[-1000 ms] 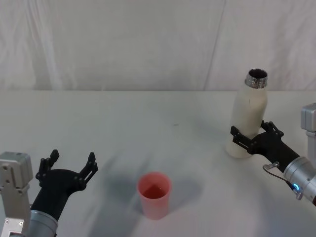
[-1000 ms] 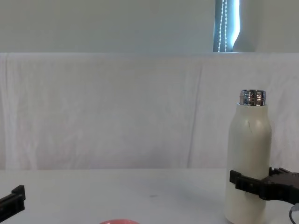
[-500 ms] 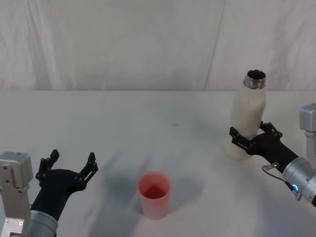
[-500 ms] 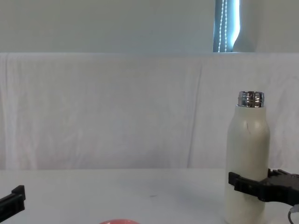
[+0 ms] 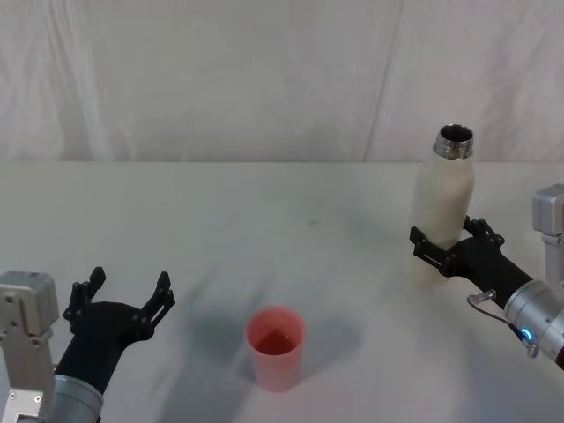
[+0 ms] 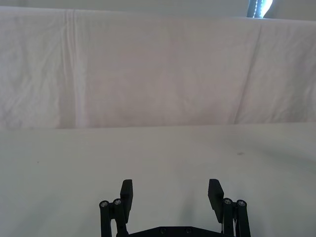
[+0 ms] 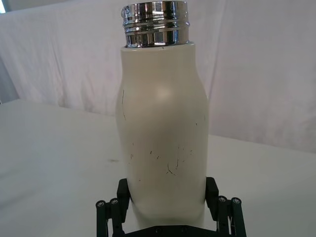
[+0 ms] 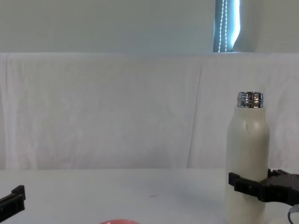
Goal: Grasp the thermos with one hand and pour water into the cup lid.
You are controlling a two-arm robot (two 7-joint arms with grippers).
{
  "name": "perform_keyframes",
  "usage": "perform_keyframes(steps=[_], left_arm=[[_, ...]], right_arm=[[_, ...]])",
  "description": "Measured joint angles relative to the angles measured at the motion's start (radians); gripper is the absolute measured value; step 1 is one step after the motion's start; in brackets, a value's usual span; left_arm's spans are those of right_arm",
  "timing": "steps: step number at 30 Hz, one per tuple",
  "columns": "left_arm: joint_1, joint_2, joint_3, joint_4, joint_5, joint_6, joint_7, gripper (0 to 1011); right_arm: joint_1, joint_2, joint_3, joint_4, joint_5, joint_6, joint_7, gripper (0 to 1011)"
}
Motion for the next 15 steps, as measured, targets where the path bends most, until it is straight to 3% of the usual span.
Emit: perform_keyframes(steps=[15], left_arm=[[0.0,0.0,0.0,0.0,0.0,0.0,0.0,1001]], right_arm=[[-0.001,0.0,0.001,-0.001,0.001,-0.001,0.001,1001]])
